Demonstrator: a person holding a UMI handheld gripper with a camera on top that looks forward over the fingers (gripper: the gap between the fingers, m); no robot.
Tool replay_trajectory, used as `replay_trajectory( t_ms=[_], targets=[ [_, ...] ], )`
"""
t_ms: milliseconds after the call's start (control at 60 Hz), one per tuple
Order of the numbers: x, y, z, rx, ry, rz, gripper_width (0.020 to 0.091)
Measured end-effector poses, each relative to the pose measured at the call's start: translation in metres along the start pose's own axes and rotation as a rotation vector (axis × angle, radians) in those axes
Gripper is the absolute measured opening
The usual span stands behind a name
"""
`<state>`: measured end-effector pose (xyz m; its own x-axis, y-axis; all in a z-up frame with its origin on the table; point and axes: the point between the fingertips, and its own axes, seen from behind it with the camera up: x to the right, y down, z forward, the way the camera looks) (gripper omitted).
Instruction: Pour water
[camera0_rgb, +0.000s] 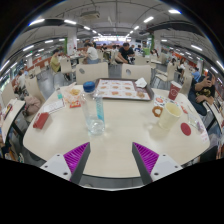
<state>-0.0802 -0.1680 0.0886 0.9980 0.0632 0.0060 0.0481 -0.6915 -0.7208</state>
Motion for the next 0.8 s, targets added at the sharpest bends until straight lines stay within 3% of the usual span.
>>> replay_trajectory(
  t_ms=[150,400,450,517,800],
  targets=[
    [-0.038,-0.037,0.043,0.108,-0.028,0.023,0.0852],
    [-0.061,-0.087,0.119,0.215,0.003,0.024,0.0829],
    [-0.064,-0.091,0.129,0.228,0.008,0.03,0.0749],
    [-0.059,-0.098,0.137,0.26,0.044,0.037,0.0574],
    [-0.055,-0.108,0.143,0.312,0.085,0.019,0.0409]
  ],
)
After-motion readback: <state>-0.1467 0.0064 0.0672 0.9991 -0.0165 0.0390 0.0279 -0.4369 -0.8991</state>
